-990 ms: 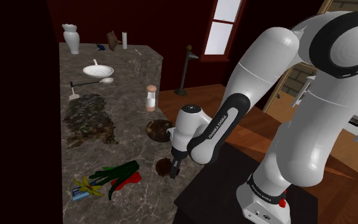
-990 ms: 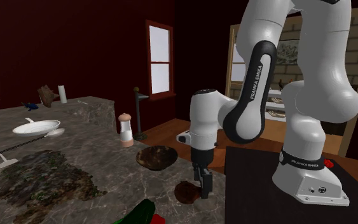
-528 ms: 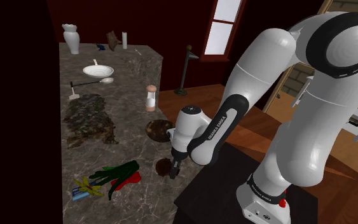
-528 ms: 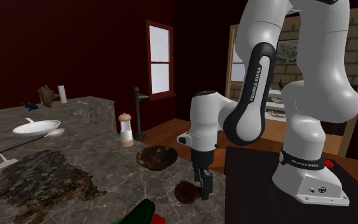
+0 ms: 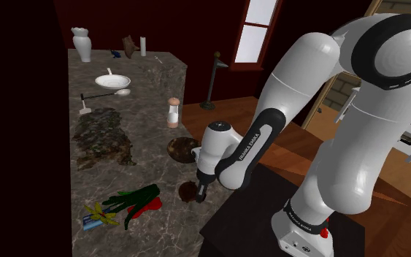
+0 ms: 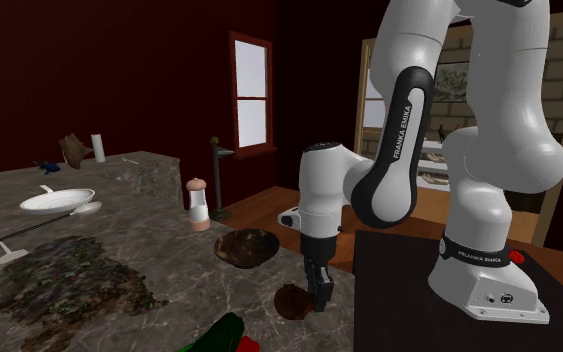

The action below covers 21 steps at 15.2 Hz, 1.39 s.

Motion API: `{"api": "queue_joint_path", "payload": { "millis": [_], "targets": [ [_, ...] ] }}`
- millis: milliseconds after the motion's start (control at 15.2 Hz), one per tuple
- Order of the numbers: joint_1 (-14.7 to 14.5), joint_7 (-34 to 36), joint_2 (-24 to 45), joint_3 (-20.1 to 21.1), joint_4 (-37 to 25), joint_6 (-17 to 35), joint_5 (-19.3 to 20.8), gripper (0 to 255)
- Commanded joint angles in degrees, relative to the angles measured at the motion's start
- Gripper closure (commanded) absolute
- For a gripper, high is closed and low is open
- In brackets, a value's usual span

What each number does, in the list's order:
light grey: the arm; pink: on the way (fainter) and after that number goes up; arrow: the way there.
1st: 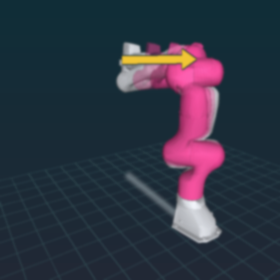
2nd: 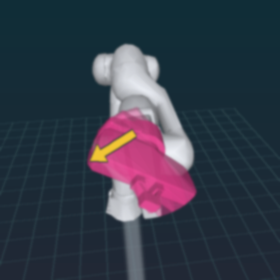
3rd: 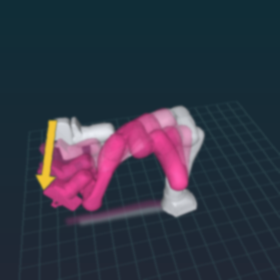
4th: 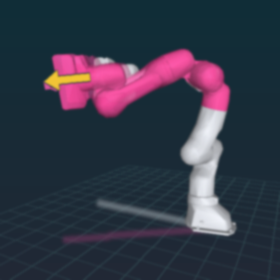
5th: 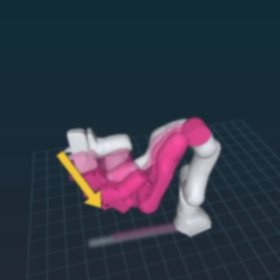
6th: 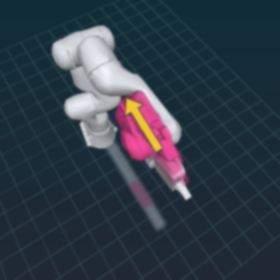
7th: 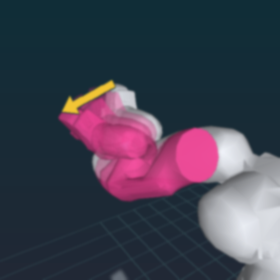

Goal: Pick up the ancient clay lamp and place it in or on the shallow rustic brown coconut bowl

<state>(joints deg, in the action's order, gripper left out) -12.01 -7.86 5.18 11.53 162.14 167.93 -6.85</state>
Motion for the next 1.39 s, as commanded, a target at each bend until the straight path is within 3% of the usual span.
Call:
{"api": "queue_joint_path", "payload": {
  "millis": [0, 132, 1320],
  "targets": [
    [0.0, 0.0, 0.0, 0.0, 0.0, 0.0, 0.0, 255],
    [0.0, 0.0, 0.0, 0.0, 0.0, 0.0, 0.0, 255],
    [-0.4, -1.7, -20.0, 0.1, 0.0, -19.9, -3.4, 255]
  ]
}}
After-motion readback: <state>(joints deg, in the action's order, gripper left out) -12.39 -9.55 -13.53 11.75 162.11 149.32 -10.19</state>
